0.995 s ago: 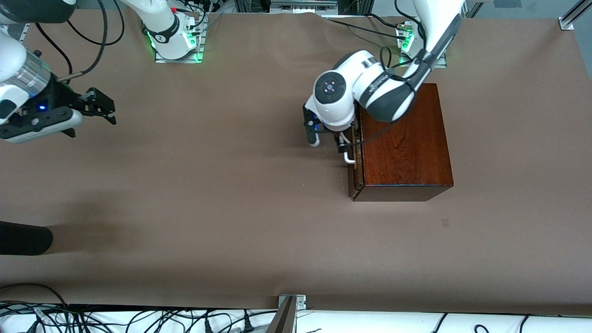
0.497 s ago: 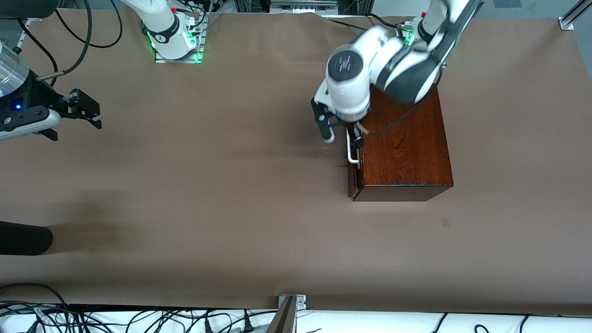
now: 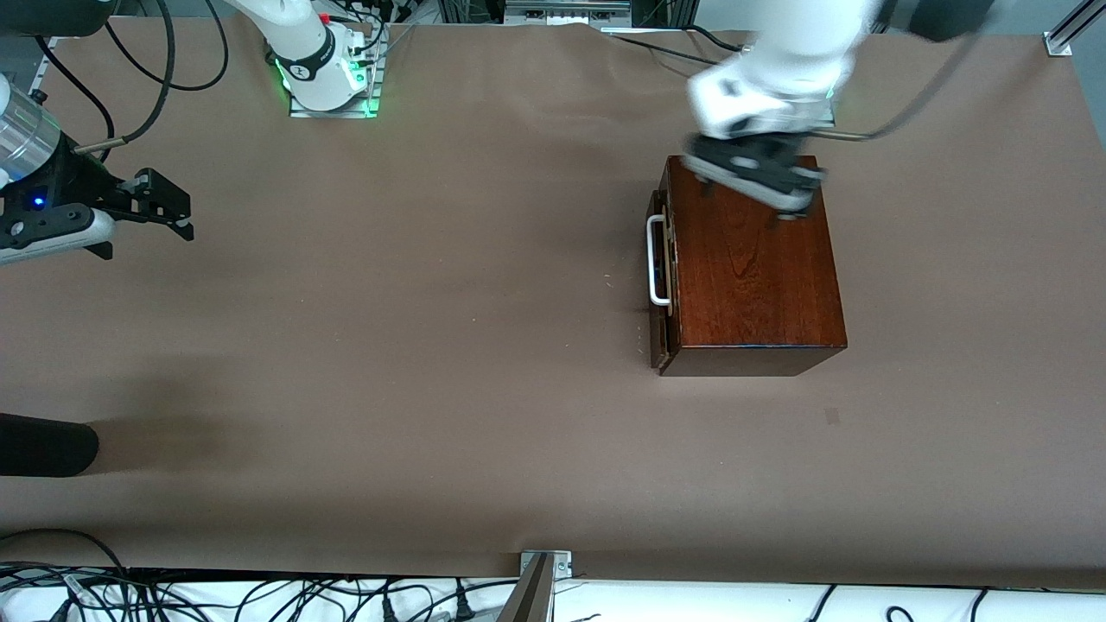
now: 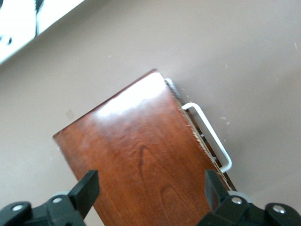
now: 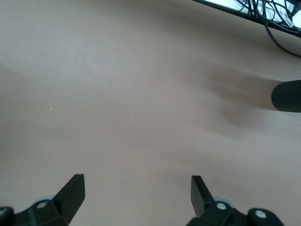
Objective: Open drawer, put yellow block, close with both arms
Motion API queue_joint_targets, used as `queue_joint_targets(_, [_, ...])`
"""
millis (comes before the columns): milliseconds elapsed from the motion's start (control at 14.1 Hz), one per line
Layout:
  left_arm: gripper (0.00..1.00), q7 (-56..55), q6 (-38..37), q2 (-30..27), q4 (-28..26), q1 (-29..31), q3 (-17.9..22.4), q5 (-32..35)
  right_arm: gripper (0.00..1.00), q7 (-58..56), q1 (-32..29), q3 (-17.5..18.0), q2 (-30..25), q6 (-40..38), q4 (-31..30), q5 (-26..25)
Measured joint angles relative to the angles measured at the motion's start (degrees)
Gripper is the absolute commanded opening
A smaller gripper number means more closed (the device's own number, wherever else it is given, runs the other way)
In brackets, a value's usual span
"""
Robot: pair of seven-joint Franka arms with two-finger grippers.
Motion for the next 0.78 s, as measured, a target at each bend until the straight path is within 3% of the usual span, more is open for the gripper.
queue_joint_targets(213, [1.00,-0.2,0.2,-0.2,0.0,5.9,5.8,-5.0,1.00,0.2,0.0,0.0,0.0,-0.2,0.0,0.0])
queue_joint_targets(426, [1.00,-1.2,0.1,-0.2,0.3,7.4,10.6,-5.4,1.00,0.3,0.0,0.0,0.0,-0.5,0.0,0.0])
queue_joint_targets(781, [1.00,-2.1,-10.2,0.3,5.3,7.4,12.7,-5.4,1.00,0.4,0.0,0.1,0.0,-0.5,0.0,0.0])
